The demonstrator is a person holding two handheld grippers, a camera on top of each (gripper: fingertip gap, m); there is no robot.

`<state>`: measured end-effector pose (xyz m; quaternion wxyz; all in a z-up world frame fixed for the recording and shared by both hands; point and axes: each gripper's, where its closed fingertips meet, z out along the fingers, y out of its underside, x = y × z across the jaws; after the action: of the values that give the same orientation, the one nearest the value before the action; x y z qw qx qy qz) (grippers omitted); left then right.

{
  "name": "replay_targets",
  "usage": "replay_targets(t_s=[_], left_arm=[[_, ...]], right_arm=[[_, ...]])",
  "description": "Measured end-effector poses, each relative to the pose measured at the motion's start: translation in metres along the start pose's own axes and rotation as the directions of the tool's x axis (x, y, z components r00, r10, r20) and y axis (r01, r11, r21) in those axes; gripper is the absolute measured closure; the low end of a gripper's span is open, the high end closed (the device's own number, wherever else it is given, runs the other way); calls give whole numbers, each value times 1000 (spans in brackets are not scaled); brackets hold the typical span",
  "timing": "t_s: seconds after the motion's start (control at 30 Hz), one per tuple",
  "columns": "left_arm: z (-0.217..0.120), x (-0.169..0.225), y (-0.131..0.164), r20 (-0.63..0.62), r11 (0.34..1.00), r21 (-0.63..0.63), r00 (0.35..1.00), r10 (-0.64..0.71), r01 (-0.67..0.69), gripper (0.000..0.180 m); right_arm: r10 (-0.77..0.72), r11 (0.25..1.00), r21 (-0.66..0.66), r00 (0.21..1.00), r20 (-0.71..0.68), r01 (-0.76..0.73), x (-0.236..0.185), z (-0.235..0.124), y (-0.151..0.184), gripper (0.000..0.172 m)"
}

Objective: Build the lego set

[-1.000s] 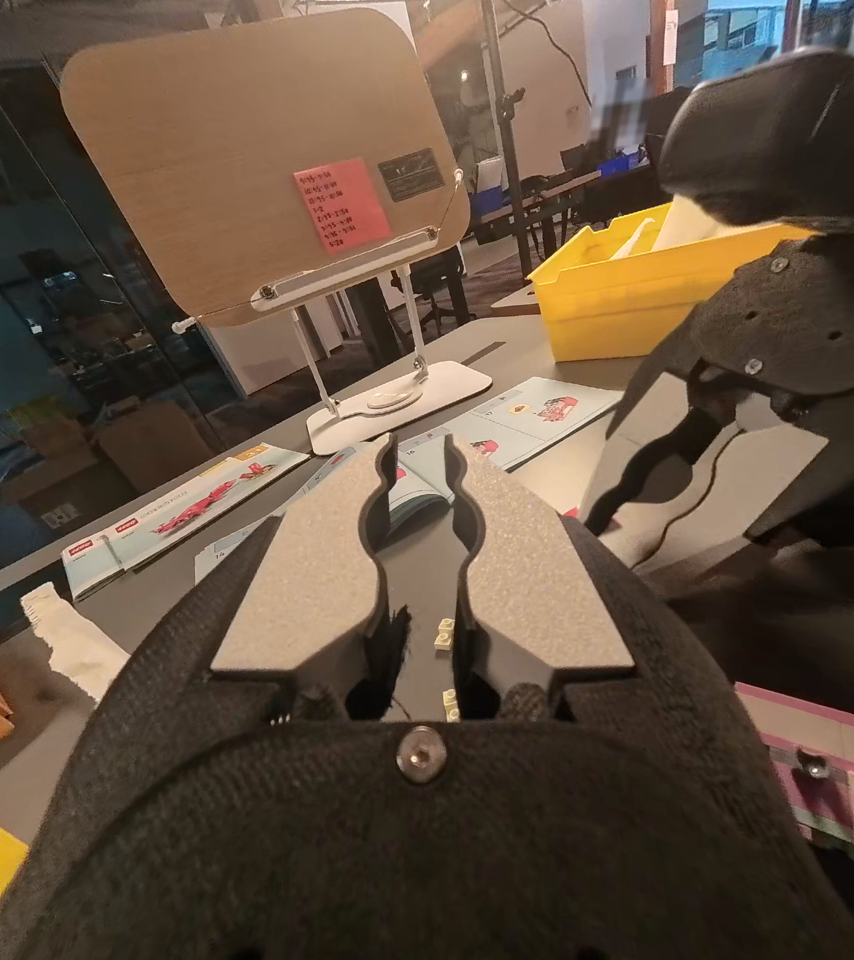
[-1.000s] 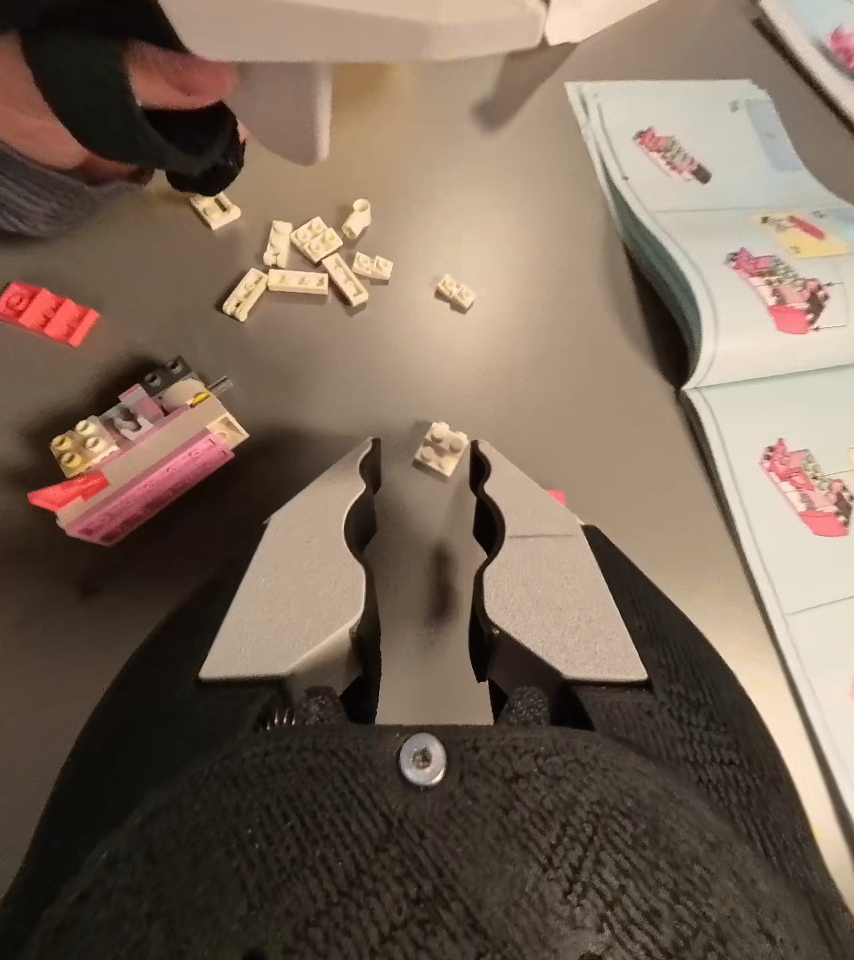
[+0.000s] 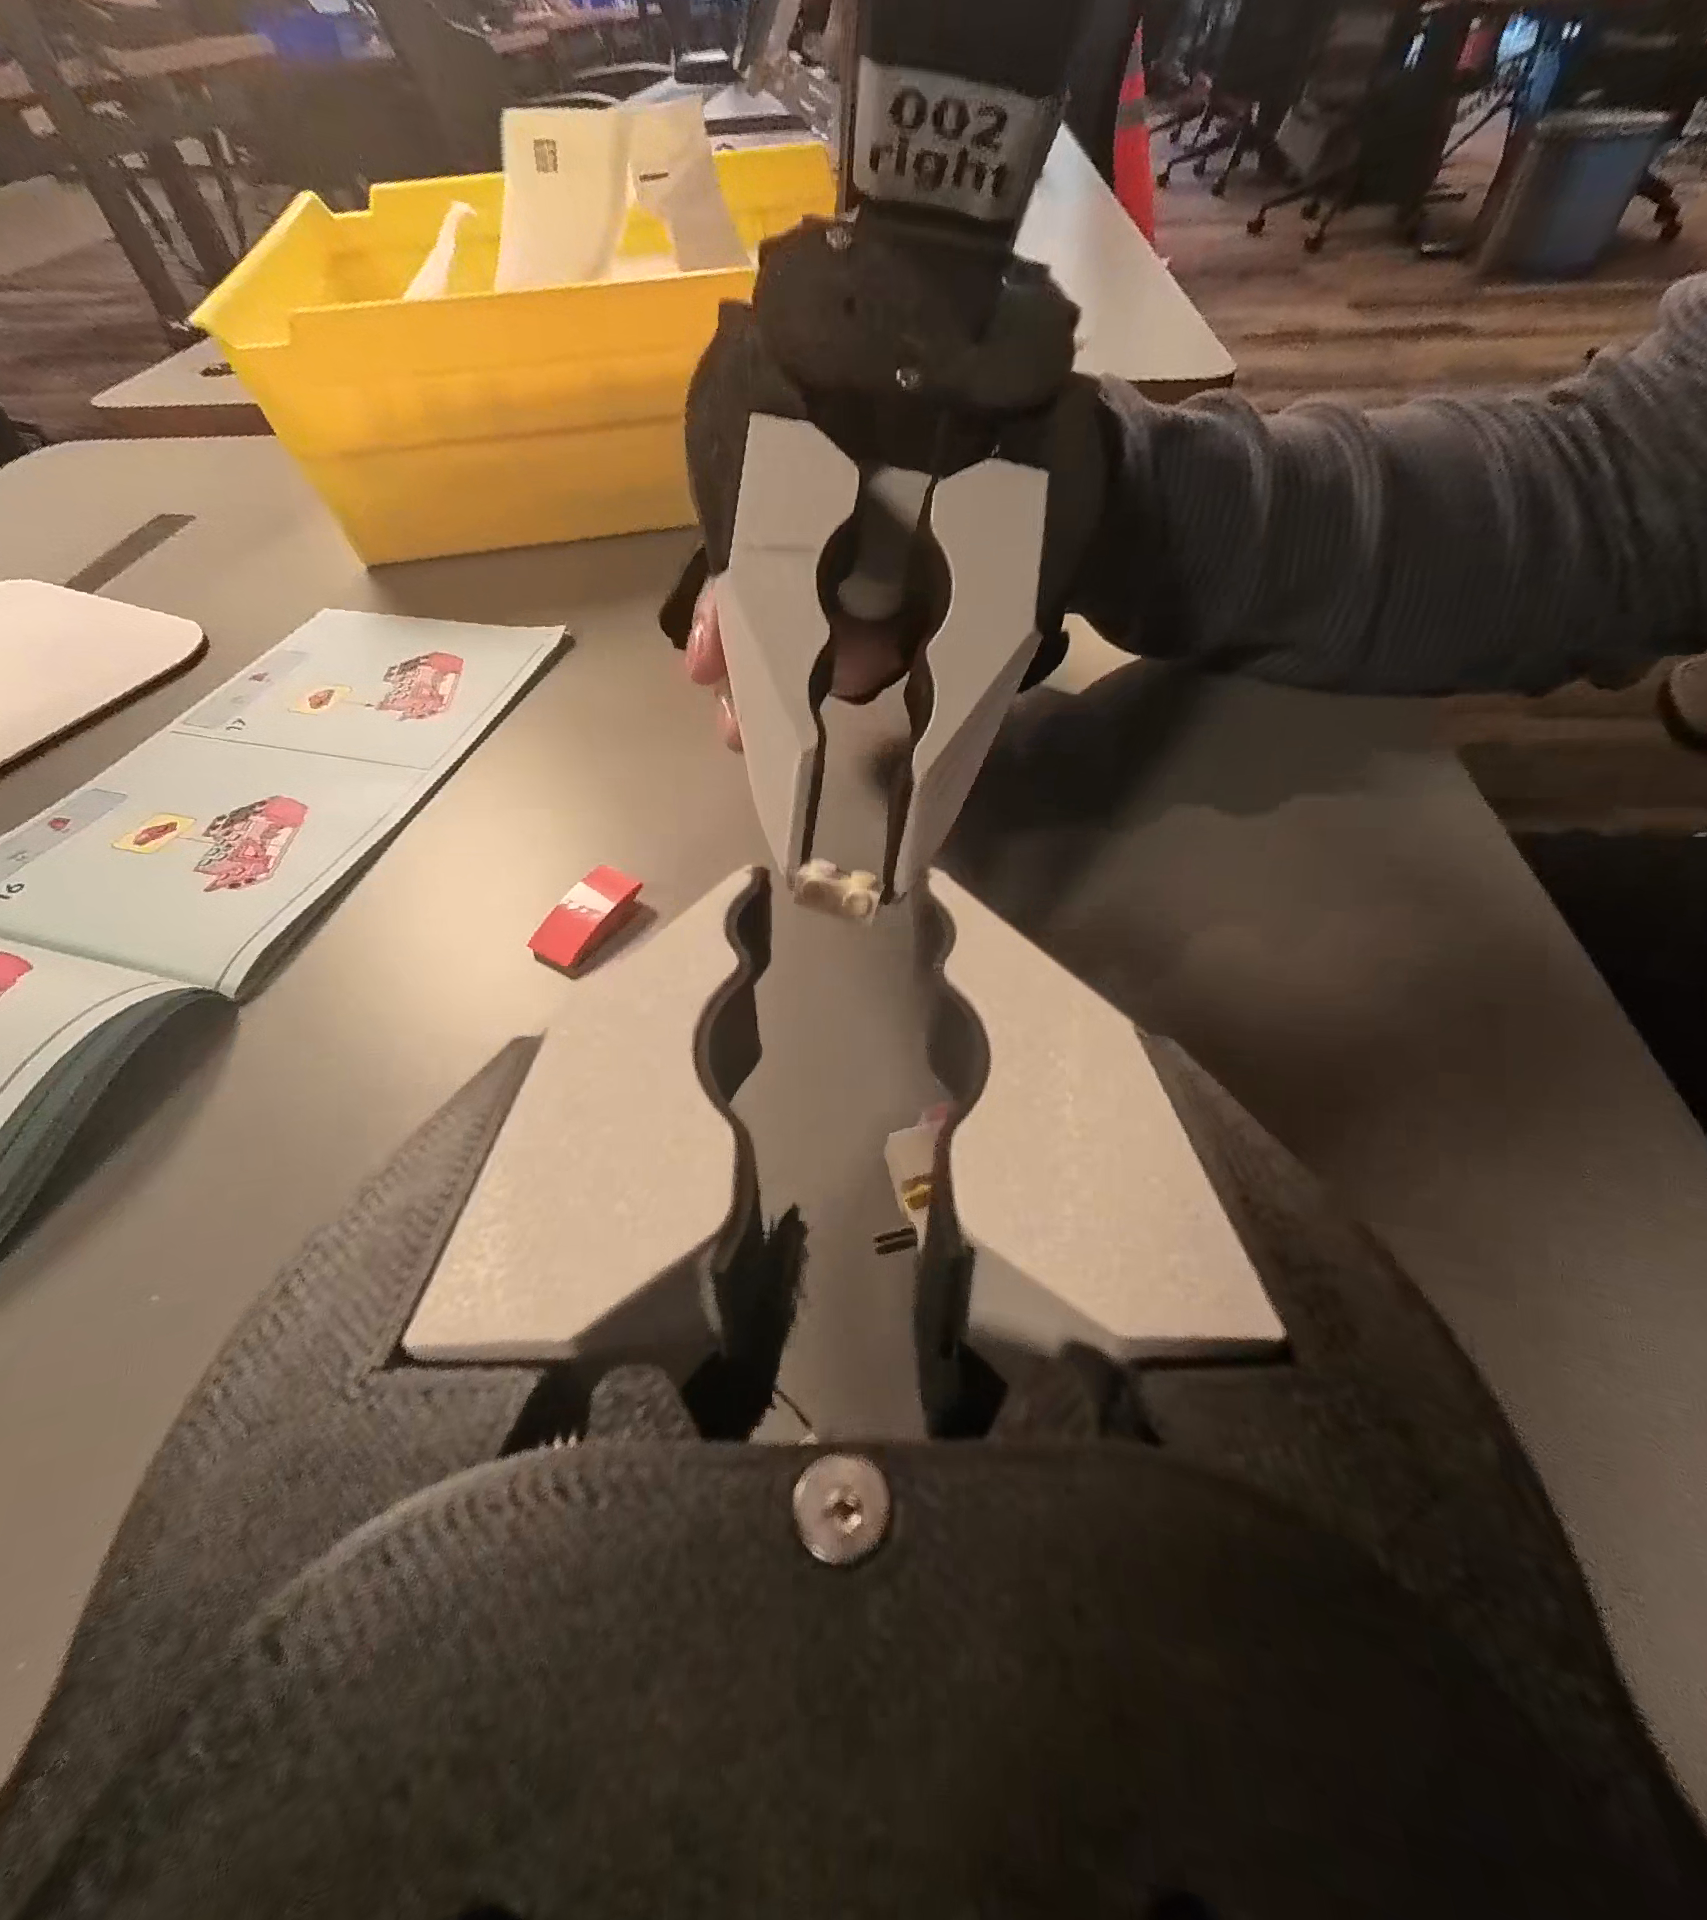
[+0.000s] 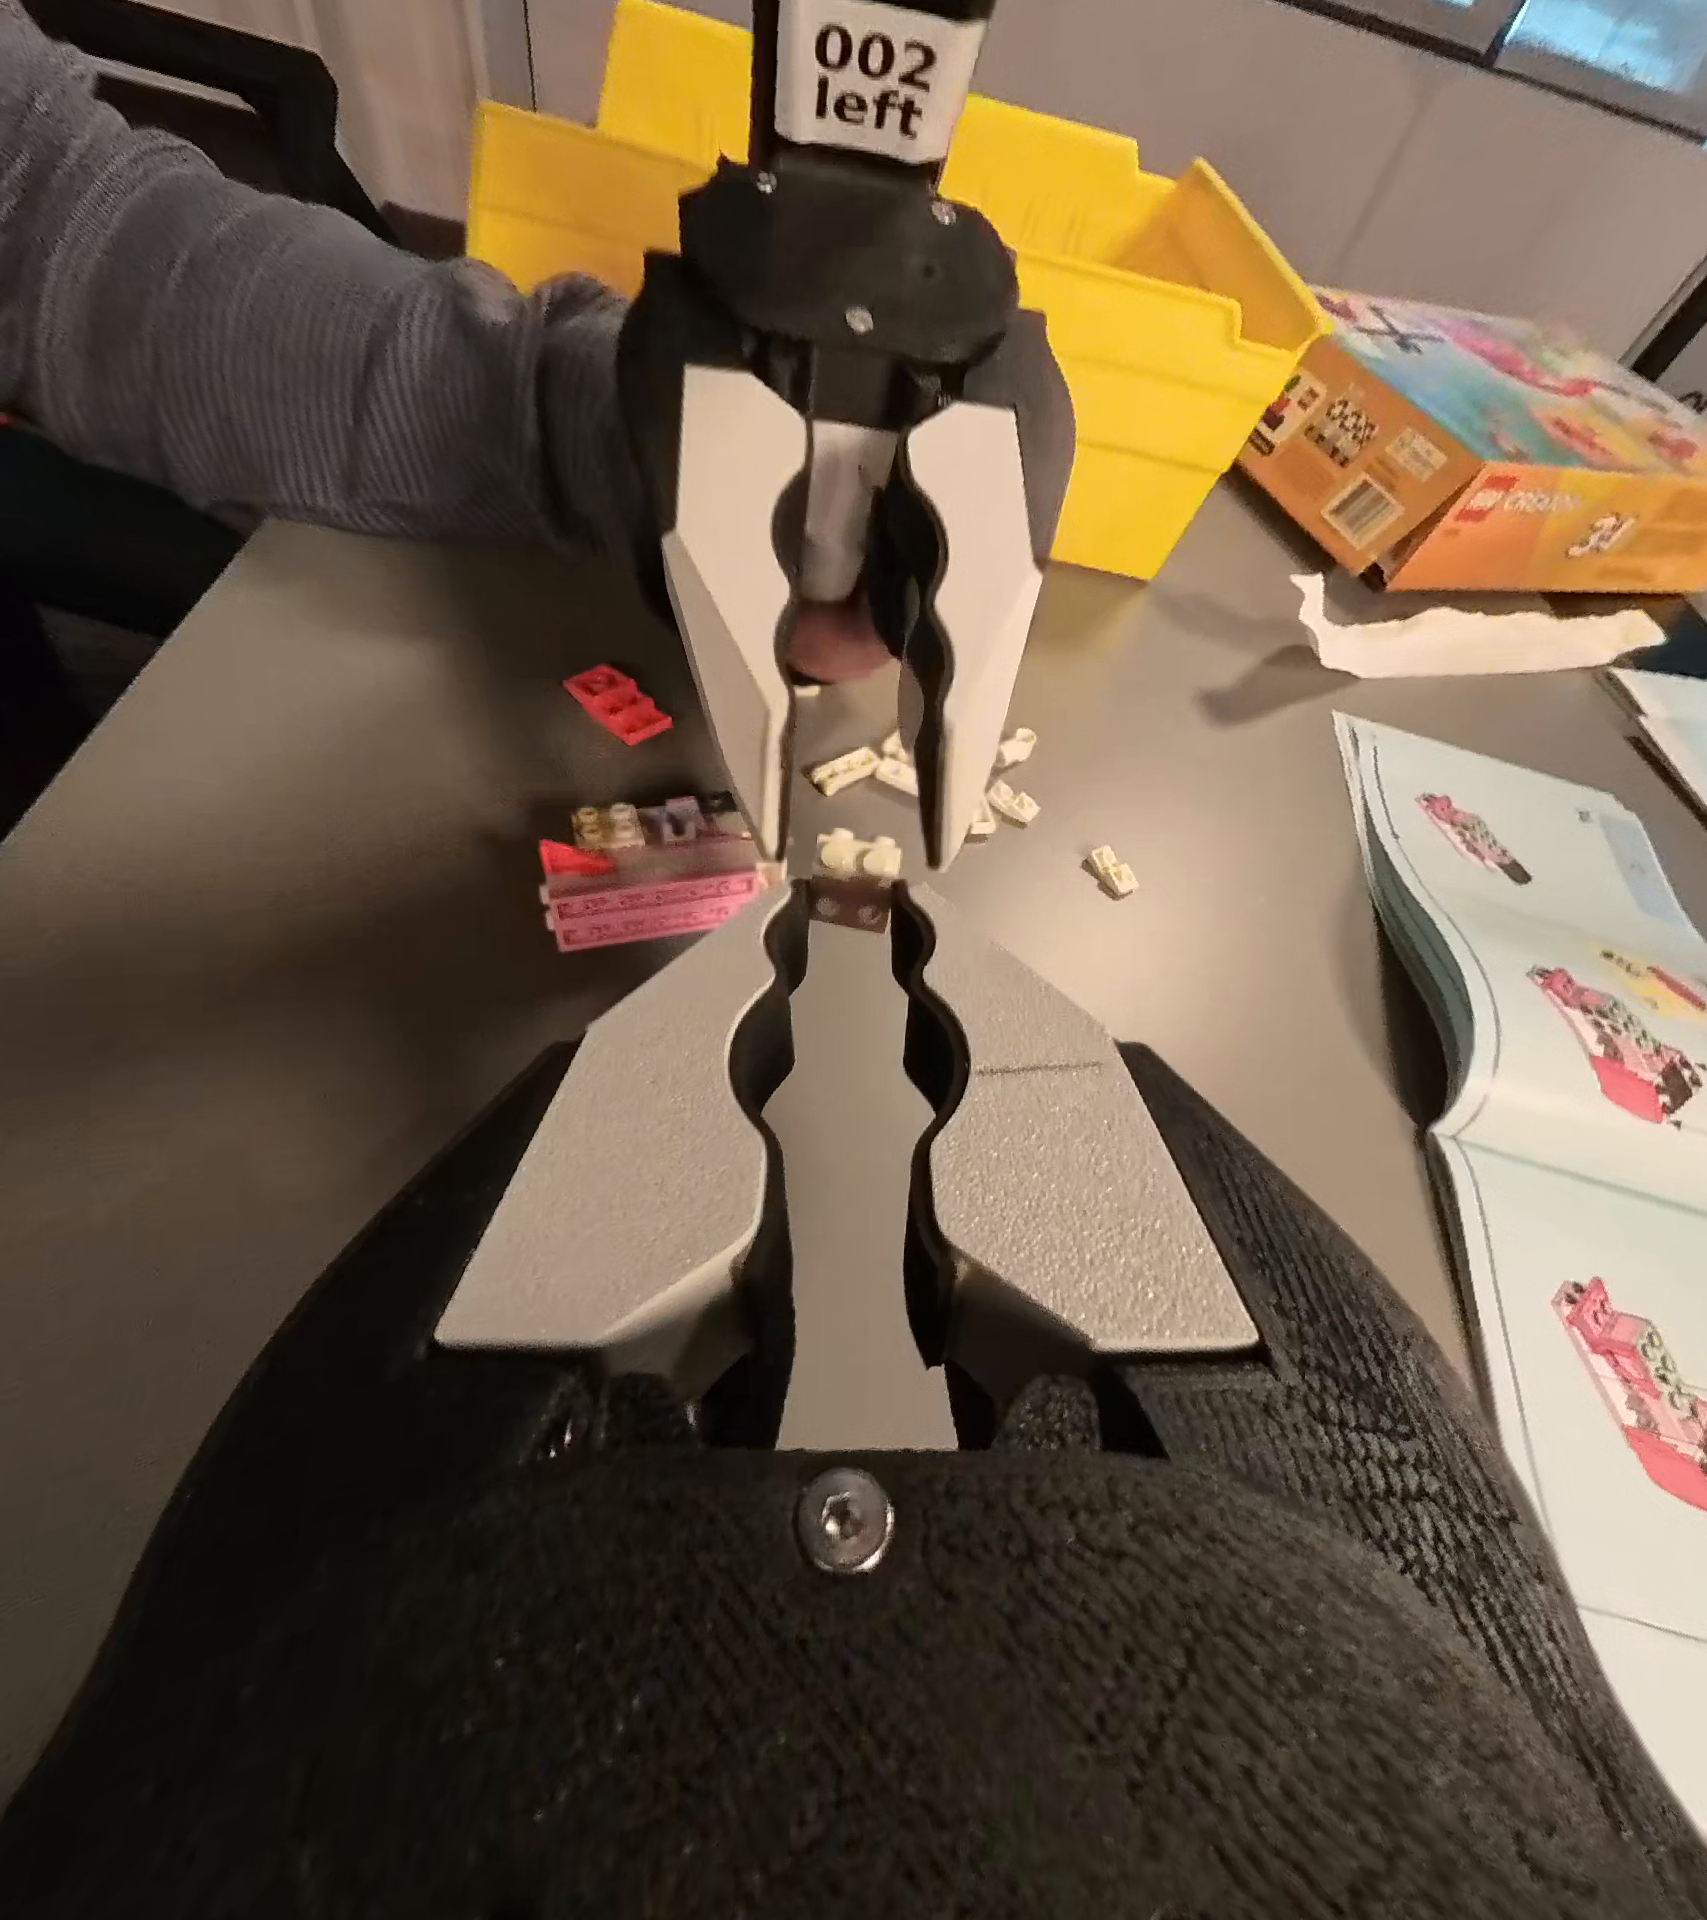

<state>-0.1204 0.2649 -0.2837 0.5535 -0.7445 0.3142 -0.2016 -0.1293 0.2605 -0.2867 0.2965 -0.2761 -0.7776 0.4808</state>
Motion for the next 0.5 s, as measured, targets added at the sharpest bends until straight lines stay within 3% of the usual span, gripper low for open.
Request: replay_targets(t_s=[0.5], left_arm=[[0,4,0,-43,1000,-5,999,-21,21,165]], right_arm=[[14,1000,18,999,31,-15,-4,-3,-4,158]])
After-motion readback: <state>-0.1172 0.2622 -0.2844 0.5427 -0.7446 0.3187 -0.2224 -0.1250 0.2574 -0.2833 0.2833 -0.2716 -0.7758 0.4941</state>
